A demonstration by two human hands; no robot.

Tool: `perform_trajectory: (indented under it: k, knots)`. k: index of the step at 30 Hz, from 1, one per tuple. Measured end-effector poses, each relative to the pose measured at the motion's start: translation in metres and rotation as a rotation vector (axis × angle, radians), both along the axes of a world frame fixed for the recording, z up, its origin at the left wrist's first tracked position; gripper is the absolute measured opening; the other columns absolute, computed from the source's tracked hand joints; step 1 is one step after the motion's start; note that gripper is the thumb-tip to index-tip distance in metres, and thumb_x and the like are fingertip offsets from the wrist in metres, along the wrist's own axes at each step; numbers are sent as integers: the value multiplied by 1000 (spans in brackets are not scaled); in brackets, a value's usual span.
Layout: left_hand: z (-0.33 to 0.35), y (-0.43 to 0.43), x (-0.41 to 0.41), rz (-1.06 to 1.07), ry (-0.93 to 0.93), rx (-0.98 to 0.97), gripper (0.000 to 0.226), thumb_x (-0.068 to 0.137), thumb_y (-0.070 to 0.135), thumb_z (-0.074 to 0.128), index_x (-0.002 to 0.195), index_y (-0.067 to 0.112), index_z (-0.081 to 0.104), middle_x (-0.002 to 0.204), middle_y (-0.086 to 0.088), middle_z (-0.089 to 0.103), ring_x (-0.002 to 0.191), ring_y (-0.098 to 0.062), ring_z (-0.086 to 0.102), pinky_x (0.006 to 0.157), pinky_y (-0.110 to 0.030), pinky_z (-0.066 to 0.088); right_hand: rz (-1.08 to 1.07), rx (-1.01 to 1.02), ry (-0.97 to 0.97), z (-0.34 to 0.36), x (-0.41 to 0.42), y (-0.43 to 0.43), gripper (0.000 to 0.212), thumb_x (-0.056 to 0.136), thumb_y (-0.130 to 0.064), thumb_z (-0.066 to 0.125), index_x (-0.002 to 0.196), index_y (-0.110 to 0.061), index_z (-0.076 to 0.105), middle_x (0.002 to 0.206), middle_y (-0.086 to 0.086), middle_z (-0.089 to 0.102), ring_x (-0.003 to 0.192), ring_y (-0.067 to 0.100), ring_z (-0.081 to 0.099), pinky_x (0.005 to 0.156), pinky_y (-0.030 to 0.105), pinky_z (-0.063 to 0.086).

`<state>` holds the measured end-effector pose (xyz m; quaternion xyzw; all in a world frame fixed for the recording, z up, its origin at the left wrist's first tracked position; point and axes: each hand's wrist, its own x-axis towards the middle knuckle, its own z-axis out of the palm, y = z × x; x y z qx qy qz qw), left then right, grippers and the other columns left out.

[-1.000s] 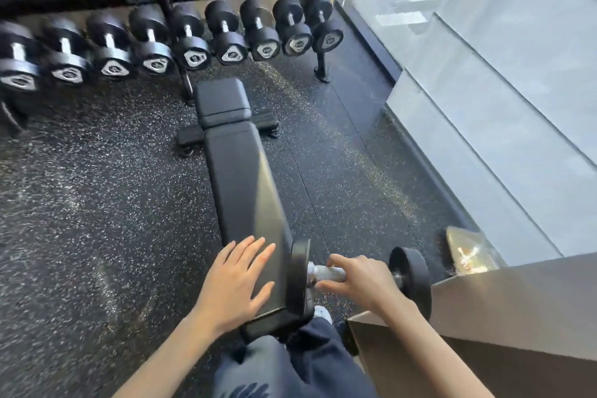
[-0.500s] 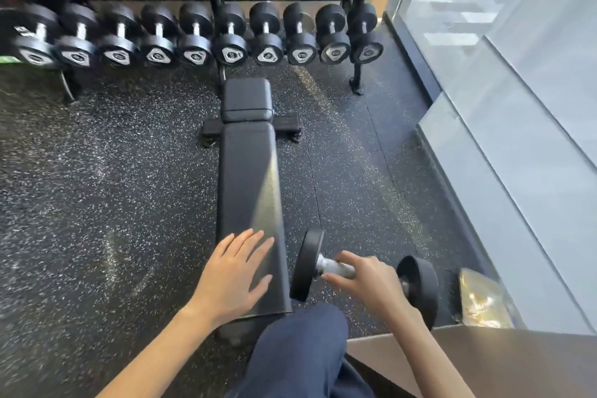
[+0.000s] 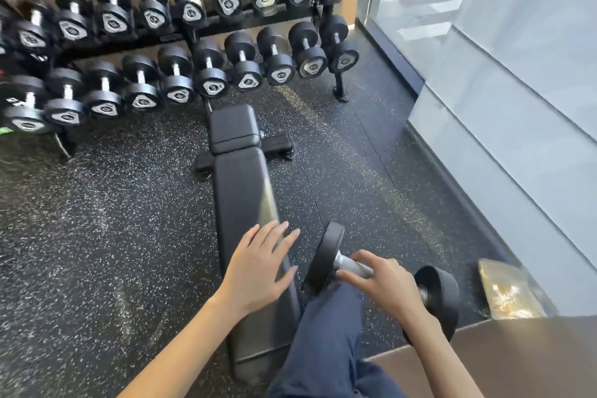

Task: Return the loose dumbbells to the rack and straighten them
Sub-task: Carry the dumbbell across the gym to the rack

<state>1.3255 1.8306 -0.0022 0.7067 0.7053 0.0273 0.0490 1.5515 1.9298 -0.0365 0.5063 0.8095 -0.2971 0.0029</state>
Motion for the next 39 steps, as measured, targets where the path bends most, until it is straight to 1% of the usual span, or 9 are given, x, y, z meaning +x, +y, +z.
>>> perform_trajectory:
  k: [2, 5, 11, 17, 21, 25, 31, 36, 39]
  knots:
    - [-1, 21, -1, -54, 0, 5, 58, 85, 45, 40, 134, 17, 52, 134, -6, 55, 126, -25, 49, 105, -44, 38, -51, -5, 4, 1, 2, 10, 51, 68, -80, 48, 97, -39, 54, 88, -7, 69, 90, 21, 62, 62, 30, 39]
    - [-5, 59, -3, -142, 0, 13, 57, 85, 45, 42, 133, 17, 53, 134, -6, 55, 126, -25, 49, 106, -43, 37, -132, -56, 40, 0, 3, 28, 51, 67, -79, 51, 95, -36, 55, 83, -8, 68, 83, 19, 63, 63, 30, 43]
    - [-18, 150, -33, -246, -15, 19, 58, 86, 48, 41, 135, 19, 52, 135, -4, 55, 127, -23, 48, 106, -43, 38, -236, -121, 99, -7, -15, 93, 40, 75, -68, 57, 88, -31, 52, 75, -6, 64, 71, 17, 61, 63, 31, 45]
    - [-25, 247, -89, -263, -44, 21, 57, 88, 48, 38, 134, 18, 52, 134, -5, 56, 126, -24, 49, 105, -45, 39, -158, -73, -93, 3, -52, 188, 44, 76, -72, 50, 92, -32, 48, 83, -6, 62, 75, 16, 57, 60, 29, 41]
    - [-23, 308, -121, -257, -62, 24, 57, 88, 49, 38, 136, 20, 50, 136, -2, 54, 129, -21, 46, 108, -41, 35, -69, -4, -208, 15, -77, 256, 48, 74, -76, 48, 95, -33, 49, 94, -9, 66, 76, 11, 57, 59, 26, 41]
    - [-18, 364, -142, -246, -71, 54, 58, 89, 49, 36, 137, 19, 49, 136, -3, 53, 129, -22, 46, 108, -42, 36, -6, 46, -255, 24, -98, 319, 47, 75, -76, 45, 94, -34, 47, 95, -7, 67, 85, 16, 60, 61, 30, 41]
    - [-28, 434, -154, -177, -48, 21, 59, 90, 50, 35, 139, 19, 47, 138, -3, 51, 131, -22, 43, 109, -44, 34, 2, 12, -144, 17, -118, 411, 51, 71, -80, 45, 96, -35, 51, 75, -10, 57, 72, 14, 54, 51, 26, 34]
    - [-29, 513, -141, -93, -52, 33, 58, 89, 48, 39, 136, 18, 50, 137, -4, 53, 129, -23, 45, 107, -46, 36, 22, -61, -21, 1, -125, 496, 52, 70, -79, 49, 94, -34, 54, 59, -12, 49, 63, 10, 50, 56, 28, 37]
    - [-20, 567, -133, -64, -19, 32, 58, 88, 50, 37, 135, 18, 51, 136, -4, 54, 128, -22, 47, 107, -46, 36, 51, -118, 9, -2, -122, 557, 49, 71, -75, 54, 96, -33, 56, 63, -13, 55, 63, 6, 52, 59, 27, 41]
